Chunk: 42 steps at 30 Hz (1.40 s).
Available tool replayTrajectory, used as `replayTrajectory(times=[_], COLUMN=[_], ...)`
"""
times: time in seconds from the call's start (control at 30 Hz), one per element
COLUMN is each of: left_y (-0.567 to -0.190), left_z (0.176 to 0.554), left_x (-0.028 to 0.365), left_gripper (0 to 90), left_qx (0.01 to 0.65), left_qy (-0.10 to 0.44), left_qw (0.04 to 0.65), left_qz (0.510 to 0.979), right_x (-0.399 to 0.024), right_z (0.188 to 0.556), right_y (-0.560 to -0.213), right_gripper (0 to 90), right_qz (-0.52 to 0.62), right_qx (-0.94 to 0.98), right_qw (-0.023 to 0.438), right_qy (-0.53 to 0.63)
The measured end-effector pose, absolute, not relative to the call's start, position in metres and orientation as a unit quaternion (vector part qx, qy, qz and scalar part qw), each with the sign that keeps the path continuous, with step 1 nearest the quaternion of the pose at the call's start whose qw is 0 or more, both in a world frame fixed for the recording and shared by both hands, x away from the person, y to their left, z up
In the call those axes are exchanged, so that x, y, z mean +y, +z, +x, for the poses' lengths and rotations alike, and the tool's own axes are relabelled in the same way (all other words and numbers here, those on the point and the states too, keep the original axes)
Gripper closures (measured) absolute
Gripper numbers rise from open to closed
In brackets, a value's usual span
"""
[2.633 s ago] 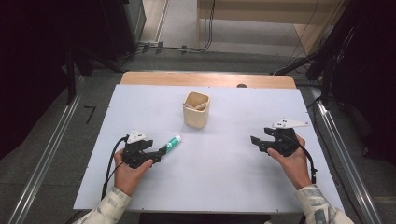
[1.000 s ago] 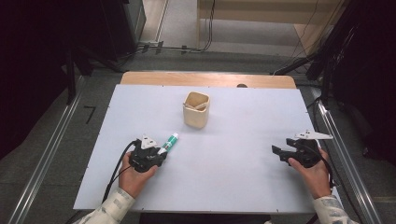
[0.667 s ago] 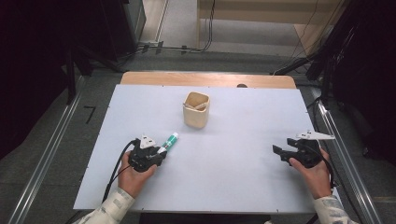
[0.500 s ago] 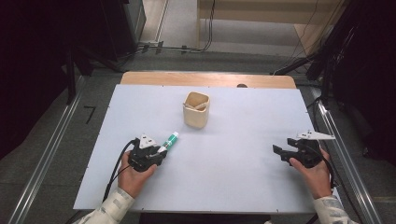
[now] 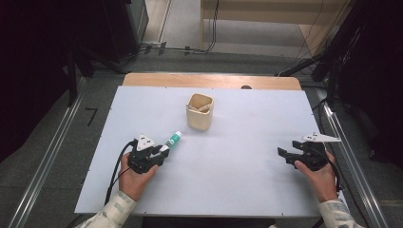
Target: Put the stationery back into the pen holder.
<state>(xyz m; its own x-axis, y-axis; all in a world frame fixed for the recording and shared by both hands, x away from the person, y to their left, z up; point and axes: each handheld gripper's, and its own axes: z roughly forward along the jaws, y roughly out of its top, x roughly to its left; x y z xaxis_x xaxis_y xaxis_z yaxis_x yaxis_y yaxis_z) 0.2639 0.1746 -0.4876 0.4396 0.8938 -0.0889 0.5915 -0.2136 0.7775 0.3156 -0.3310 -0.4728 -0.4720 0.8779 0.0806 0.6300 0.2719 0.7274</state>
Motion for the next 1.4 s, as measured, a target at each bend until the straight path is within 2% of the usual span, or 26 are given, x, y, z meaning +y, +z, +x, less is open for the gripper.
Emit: replayTrajectory(times=[1.4], left_y=[-0.453], left_z=[0.269], left_x=[0.163], left_gripper=[66.2], left_qx=[0.457], left_qy=[0.215], left_qw=[0.466], left_qz=[0.726], right_x=[-0.333], right_z=[0.316], right_y=[-0.473], right_gripper=[26.7], right_qz=[0.487], right_qx=[0.777], right_qw=[0.172], right_qy=[0.36])
